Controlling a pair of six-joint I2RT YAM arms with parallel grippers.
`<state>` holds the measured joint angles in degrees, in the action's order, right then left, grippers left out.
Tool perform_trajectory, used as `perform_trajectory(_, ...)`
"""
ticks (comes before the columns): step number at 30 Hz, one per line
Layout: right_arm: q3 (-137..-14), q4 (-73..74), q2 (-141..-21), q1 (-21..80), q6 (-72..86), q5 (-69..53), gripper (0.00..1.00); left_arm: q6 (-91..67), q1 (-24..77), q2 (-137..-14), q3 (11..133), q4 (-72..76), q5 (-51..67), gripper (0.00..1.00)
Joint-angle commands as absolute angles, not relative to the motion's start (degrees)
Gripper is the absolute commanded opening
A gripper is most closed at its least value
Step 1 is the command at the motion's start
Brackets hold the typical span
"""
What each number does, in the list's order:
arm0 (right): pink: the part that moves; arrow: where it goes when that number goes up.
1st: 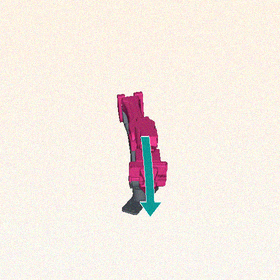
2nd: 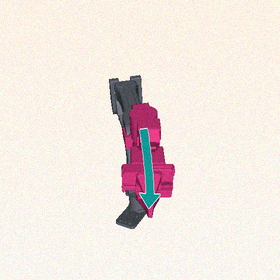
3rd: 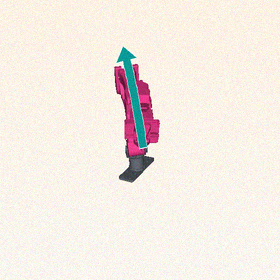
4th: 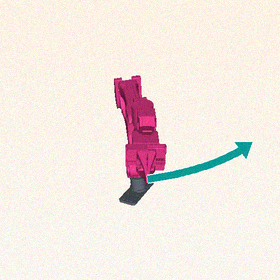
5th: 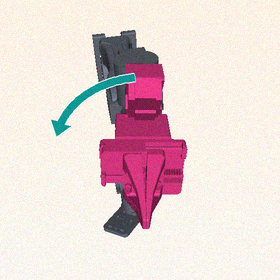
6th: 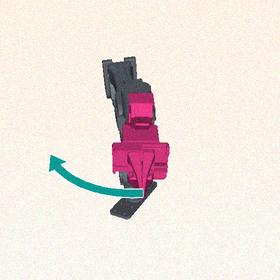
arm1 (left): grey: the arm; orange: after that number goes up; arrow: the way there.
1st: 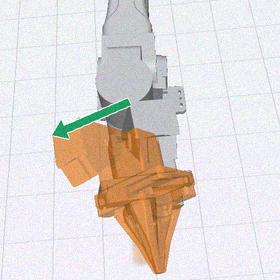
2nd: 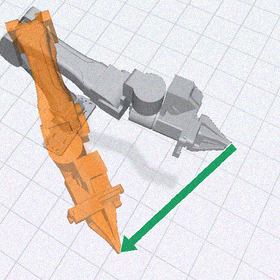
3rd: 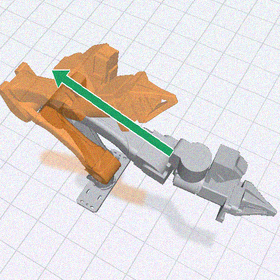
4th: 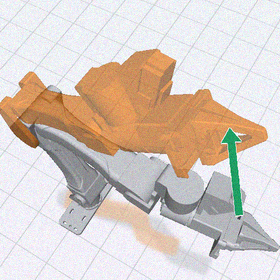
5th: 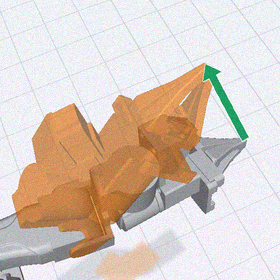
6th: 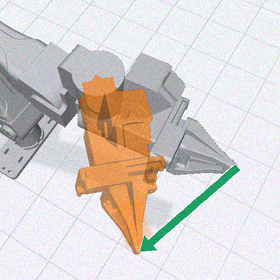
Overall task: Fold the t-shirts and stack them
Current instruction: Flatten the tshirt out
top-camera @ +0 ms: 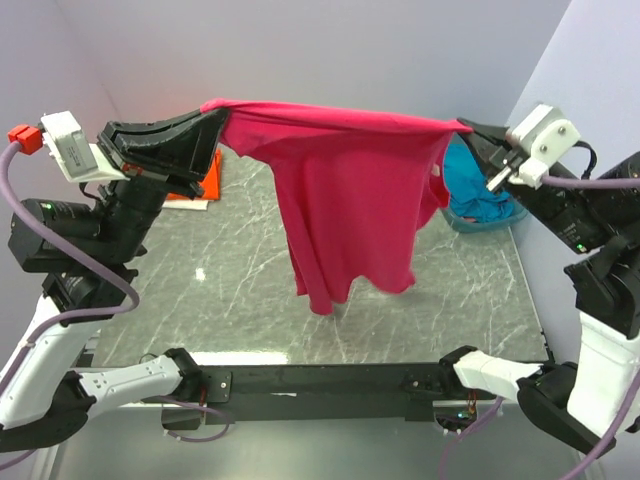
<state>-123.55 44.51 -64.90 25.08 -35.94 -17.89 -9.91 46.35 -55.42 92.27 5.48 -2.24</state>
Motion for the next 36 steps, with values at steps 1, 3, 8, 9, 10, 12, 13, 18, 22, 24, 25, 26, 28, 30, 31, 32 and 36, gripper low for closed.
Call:
perform_trajectory(1,-125.7,48.8,-62.1,23.9,-38.4,-13.4,0.00,-8.3,45.6,-51.6,94.4,11.2,-4.3,0.01)
perform_trajectory(3,-126.6,50.4,-61.2,23.9,-38.3,-13.9,0.00,-9.0,45.7,-51.1,93.3,10.6,-2.0,0.01)
perform_trajectory(8,-132.0,53.7,-60.2,21.8,-36.2,-18.8,0.00,-10.4,45.7,-48.4,91.8,13.0,1.2,0.01)
perform_trajectory(9,-133.8,54.0,-60.3,21.0,-35.9,-19.7,0.00,-10.5,45.7,-48.1,92.0,13.5,1.5,0.01)
perform_trajectory(10,-134.6,54.2,-60.6,20.7,-35.6,-20.3,0.00,-10.7,45.6,-47.9,92.5,13.9,1.4,0.01)
perform_trajectory(12,-135.5,54.3,-61.1,20.6,-34.8,-21.1,0.00,-10.3,45.7,-48.6,95.3,13.3,0.4,0.01)
perform_trajectory(13,-135.5,54.3,-61.3,20.7,-34.6,-21.0,0.00,-10.0,45.7,-49.2,96.5,12.3,-1.7,0.01)
perform_trajectory(18,-132.4,52.2,-62.9,20.7,-34.8,-18.2,0.00,-7.5,45.6,-55.0,98.0,10.3,-11.1,0.01)
perform_trajectory(22,-117.0,45.6,-61.4,20.7,-36.7,-11.6,0.00,-8.1,45.5,-60.9,91.9,12.6,-20.6,0.01)
perform_trajectory(24,-103.7,39.0,-60.0,20.7,-38.4,-8.7,0.00,-11.9,43.5,-65.7,86.9,13.2,-19.8,0.01)
perform_trajectory(25,-99.0,36.3,-59.7,20.7,-38.8,-7.2,0.00,-15.3,38.7,-67.5,85.7,12.8,-17.3,0.01)
perform_trajectory(26,-94.4,30.5,-59.4,20.6,-39.1,-4.5,0.00,-18.7,35.9,-71.9,83.3,12.6,-14.4,0.00)
perform_trajectory(28,-81.9,24.5,-59.9,18.9,-39.1,-3.1,0.00,-27.6,29.4,-77.4,80.8,13.6,-7.5,0.00)
perform_trajectory(30,-74.0,18.3,-63.6,16.2,-37.9,-3.0,0.00,-32.7,26.6,-87.7,79.5,13.9,-2.0,0.00)
perform_trajectory(31,-72.4,17.1,-65.6,15.0,-37.3,-3.2,0.00,-34.1,25.2,-91.5,80.3,14.1,3.3,0.00)
perform_trajectory(32,-71.2,15.7,-70.6,14.2,-36.9,-3.7,0.00,-35.9,24.8,-99.4,81.5,14.0,6.1,0.01)
perform_trajectory(36,-71.0,14.8,-85.0,10.4,-35.8,-4.2,0.00,-38.9,24.7,-118.3,91.6,7.8,16.5,0.01)
